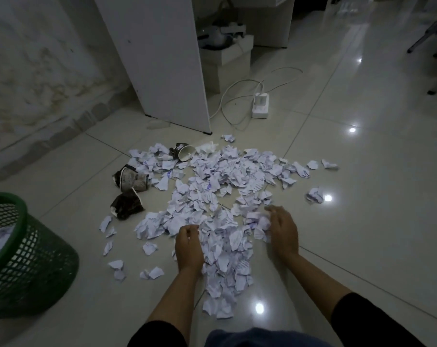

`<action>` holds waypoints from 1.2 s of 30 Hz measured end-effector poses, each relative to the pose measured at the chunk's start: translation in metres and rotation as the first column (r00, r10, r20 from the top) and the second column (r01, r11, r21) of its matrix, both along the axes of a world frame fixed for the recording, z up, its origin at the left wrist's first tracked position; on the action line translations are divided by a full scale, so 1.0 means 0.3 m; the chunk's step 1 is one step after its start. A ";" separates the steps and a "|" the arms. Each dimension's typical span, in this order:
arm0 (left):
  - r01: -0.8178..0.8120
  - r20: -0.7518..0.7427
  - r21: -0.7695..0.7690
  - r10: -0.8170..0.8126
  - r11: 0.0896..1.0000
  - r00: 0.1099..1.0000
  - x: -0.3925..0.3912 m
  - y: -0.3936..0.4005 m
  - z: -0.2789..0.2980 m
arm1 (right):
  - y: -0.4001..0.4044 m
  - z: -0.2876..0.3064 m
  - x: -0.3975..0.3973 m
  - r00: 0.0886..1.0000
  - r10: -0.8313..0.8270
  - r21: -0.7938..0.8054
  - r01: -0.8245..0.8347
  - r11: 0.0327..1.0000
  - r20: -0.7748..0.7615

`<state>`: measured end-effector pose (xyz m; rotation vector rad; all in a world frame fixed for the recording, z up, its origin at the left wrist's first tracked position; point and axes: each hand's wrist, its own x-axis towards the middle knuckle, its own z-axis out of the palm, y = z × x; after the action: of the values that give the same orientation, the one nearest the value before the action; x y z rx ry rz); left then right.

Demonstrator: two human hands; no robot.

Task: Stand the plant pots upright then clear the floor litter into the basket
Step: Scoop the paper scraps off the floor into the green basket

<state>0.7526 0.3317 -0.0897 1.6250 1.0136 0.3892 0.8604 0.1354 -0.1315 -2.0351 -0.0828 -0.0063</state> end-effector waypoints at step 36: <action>0.512 -0.282 0.536 -0.430 0.671 0.858 0.668 0.055 -0.091 | -0.328 -0.025 0.837 0.985 -0.063 -0.640 -0.056 0.766 -0.162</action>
<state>0.9532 0.3480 -0.1169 2.4450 0.5266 0.2505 1.1115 0.0371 -0.1388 -2.7224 0.0389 0.2304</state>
